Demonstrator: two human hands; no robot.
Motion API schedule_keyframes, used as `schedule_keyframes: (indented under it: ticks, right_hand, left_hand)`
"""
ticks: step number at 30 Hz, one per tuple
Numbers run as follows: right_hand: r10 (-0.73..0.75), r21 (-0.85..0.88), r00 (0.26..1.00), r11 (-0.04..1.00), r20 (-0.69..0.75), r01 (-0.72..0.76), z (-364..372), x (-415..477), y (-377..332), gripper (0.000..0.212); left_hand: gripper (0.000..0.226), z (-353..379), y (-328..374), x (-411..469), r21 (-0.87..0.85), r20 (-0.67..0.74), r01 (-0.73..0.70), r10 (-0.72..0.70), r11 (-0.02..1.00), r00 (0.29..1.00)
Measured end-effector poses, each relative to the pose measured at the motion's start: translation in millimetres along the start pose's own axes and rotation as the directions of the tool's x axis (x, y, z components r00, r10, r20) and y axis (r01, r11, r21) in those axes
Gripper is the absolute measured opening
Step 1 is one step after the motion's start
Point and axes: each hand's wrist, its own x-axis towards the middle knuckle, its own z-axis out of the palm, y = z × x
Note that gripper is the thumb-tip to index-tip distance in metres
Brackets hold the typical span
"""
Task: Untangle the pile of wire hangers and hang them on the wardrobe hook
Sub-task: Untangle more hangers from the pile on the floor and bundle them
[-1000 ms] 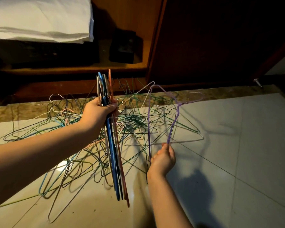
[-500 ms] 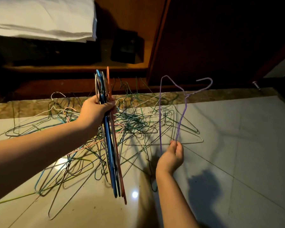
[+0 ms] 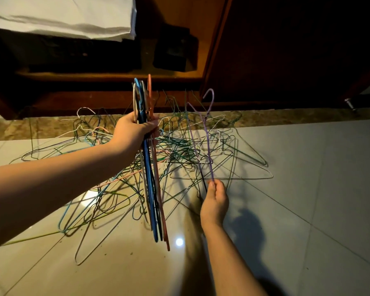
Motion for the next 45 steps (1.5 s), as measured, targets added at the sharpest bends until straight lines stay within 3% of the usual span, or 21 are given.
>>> schedule_keyframes:
  ticks: [6, 10, 19, 26, 31, 39, 43, 45]
  right_hand:
    - [-0.103, -0.144, 0.989, 0.983, 0.107, 0.117, 8, -12, -7, 0.022]
    - [-0.083, -0.214, 0.979, 0.969, 0.186, 0.123, 19, -12, -9, 0.023]
    - [-0.176, 0.186, 0.962, 0.973, 0.209, 0.137, 39, -38, -45, 0.021]
    - [-0.132, 0.340, 0.829, 0.938, 0.544, -0.073, 42, -36, -73, 0.028]
    - [-0.075, 0.338, 0.780, 0.924, 0.622, -0.181, 32, -9, -82, 0.028]
    - [-0.058, 0.199, 0.708, 0.973, 0.704, -0.118, 40, 18, -89, 0.029]
    - [-0.074, 0.051, 0.638, 0.997, 0.766, 0.054, 31, 37, -114, 0.047]
    - [-0.111, -0.016, 0.611, 0.980, 0.784, 0.199, 25, 46, -135, 0.038]
  left_hand:
    - [0.010, -6, -6, 6, 0.013, -0.022, -0.003, 0.003, 1.000, 1.000]
    - [0.012, -9, -10, 11, 0.032, -0.030, -0.004, 0.005, 0.999, 1.000]
    - [0.018, -21, -10, 26, -0.008, -0.077, -0.005, 0.004, 1.000, 0.997]
    - [0.017, -30, 1, 46, -0.082, -0.065, -0.025, 0.020, 0.996, 0.998]
    - [0.018, -32, 5, 63, -0.228, -0.095, -0.051, 0.030, 0.972, 0.995]
    - [0.019, -28, 4, 87, -0.277, 0.008, 0.027, -0.025, 0.961, 1.000]
    - [0.023, -23, 13, 94, -0.272, -0.054, 0.049, -0.066, 0.961, 0.996]
    - [0.024, -22, 25, 98, -0.317, -0.095, 0.048, -0.082, 0.947, 0.992]
